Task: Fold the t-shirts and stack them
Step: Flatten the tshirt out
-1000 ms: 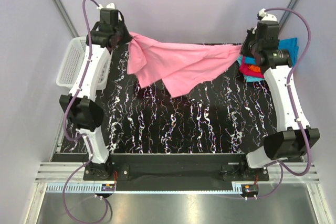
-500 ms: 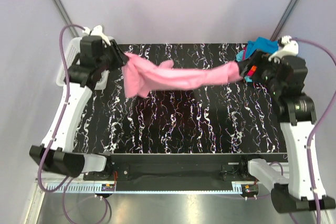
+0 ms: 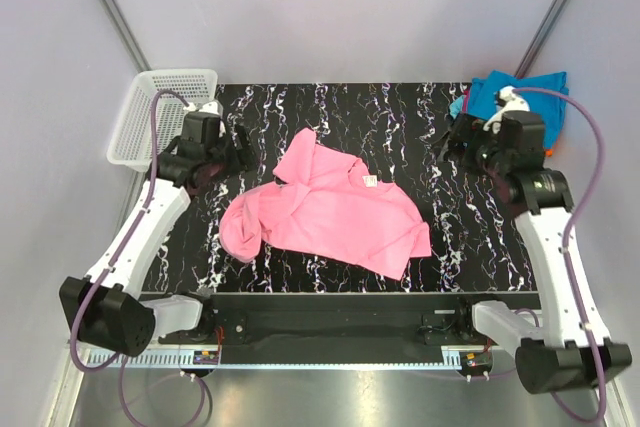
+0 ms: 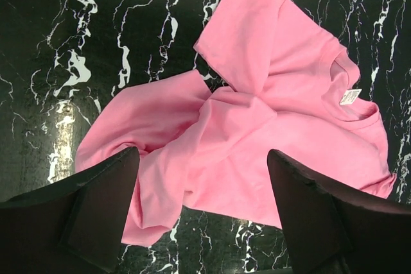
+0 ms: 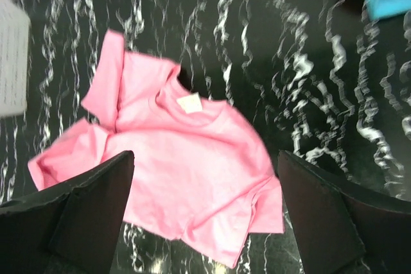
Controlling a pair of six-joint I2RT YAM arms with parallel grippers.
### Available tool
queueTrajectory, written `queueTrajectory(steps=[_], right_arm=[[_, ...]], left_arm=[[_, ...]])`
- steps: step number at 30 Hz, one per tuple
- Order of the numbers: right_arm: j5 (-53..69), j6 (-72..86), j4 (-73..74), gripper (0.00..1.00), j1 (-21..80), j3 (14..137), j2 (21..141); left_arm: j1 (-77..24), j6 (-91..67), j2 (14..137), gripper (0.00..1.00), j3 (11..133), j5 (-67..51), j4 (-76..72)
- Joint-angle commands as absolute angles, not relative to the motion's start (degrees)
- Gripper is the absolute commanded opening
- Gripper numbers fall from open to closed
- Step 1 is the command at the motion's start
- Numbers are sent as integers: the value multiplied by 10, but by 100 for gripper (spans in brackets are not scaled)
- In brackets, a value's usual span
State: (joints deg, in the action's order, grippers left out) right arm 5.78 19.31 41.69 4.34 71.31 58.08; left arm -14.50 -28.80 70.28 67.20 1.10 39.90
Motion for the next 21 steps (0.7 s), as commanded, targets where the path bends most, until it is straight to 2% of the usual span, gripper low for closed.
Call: queueTrajectory(steps=[1, 6, 7, 11, 21], right_arm=[[148, 189, 374, 100, 43, 690, 644], [190, 186, 335, 100, 102, 696, 760], [177, 184, 330, 100, 140, 718, 802], [174, 178, 321, 100, 192, 793, 908], [161, 138, 326, 100, 201, 940, 1111]], left_arm=[[-162, -293, 684, 86, 660, 24, 370], [-190, -310, 707, 86, 642, 41, 365], [-190, -316, 710, 86, 639, 42, 358], [-191, -323, 719, 86, 636, 32, 346], [-192, -320, 677, 86, 617, 18, 346]])
